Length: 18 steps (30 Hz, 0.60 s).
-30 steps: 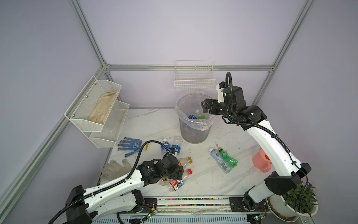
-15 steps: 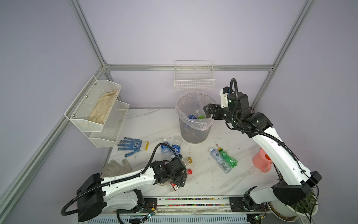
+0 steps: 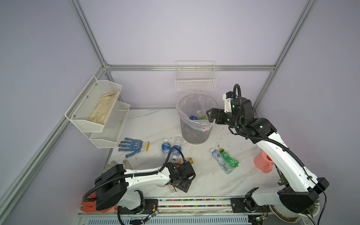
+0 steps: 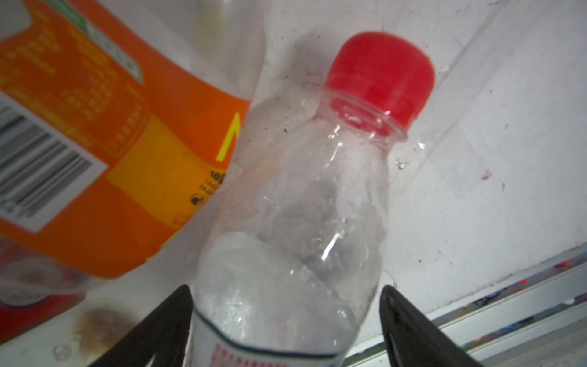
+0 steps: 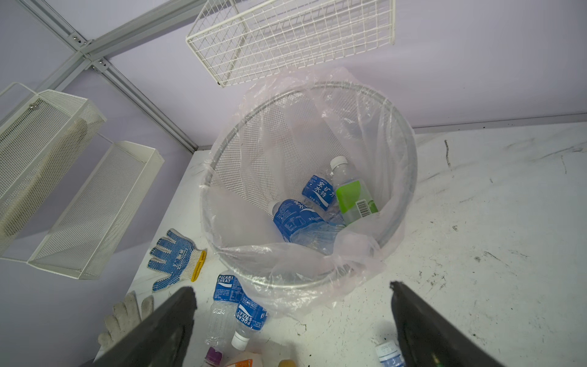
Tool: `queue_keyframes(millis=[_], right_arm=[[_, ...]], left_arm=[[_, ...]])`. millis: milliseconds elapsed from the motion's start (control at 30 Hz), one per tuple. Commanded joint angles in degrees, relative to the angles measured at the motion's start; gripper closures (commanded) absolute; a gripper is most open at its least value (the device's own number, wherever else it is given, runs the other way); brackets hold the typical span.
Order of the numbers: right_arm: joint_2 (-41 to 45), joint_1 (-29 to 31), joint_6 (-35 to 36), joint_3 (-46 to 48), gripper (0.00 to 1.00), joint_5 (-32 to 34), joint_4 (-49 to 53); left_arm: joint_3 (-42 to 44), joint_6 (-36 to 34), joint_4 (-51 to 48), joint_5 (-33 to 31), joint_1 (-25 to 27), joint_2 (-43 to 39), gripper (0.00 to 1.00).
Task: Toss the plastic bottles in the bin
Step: 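Lower the left gripper onto the red-cap clear bottle while the right gripper withdraws, then close the left gripper around the red-cap clear bottle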
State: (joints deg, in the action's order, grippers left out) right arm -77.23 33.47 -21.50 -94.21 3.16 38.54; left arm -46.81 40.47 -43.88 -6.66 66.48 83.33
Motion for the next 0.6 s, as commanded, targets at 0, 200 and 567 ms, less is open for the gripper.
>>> queue_keyframes(millis=[0, 200, 567], right_arm=[[1.9, 0.1, -0.6, 0.8, 0.02, -0.1, -1.4], [3.1, 0.1, -0.6, 2.4, 0.03, 0.0, -1.6], [5.2, 0.1, -0.8, 4.9, 0.03, 0.1, -2.1]], left_arm=[[-6.7, -2.2, -2.0, -1.3, 1.8, 4.1, 0.13], [-11.6, -3.1, -5.2, -3.3, 4.0, 10.8, 0.28], [-16.0, -3.8, -6.8, -5.7, 5.9, 10.4, 0.69]])
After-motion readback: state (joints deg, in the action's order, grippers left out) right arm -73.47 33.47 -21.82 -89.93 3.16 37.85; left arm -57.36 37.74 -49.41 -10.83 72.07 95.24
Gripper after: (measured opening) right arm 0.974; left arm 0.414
